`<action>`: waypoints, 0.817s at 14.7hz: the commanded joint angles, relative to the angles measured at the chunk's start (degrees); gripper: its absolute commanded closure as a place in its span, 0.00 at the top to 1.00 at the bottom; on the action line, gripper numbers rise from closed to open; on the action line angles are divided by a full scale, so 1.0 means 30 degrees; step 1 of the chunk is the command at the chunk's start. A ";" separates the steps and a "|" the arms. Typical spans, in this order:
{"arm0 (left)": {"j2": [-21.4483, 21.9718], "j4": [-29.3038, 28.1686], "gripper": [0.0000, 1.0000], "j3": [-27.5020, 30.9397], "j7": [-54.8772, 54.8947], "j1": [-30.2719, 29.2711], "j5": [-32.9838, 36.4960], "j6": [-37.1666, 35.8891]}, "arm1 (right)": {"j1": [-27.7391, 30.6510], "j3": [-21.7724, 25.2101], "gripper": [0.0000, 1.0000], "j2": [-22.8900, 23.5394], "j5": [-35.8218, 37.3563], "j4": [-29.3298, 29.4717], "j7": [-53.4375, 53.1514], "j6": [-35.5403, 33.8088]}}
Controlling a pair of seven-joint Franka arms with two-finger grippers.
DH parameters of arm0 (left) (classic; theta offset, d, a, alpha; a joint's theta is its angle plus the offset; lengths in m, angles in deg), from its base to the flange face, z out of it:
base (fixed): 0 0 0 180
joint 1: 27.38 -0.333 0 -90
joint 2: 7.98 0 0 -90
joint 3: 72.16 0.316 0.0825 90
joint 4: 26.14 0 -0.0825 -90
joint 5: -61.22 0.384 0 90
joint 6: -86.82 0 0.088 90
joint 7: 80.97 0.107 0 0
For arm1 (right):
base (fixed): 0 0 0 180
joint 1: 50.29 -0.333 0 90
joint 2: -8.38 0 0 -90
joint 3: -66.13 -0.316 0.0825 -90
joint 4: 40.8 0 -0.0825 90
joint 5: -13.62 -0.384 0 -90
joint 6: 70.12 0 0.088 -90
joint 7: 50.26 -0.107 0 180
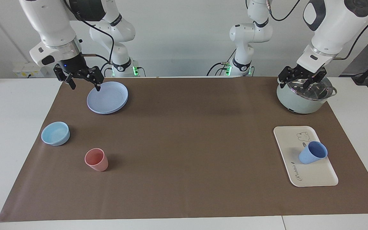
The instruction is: Place cup on tray
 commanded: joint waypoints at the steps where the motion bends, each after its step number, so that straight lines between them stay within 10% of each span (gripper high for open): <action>1: 0.0591 -0.0816 1.00 -0.0122 0.0043 -0.0189 0.0368 0.0776 | -0.0057 0.0360 1.00 0.0086 0.0408 0.1233 0.0463 -0.1981; 12: 0.0503 -0.0700 1.00 -0.0063 0.0044 -0.0509 0.0368 0.1391 | -0.0234 0.1184 1.00 -0.0146 0.0087 0.0712 0.1376 -0.2166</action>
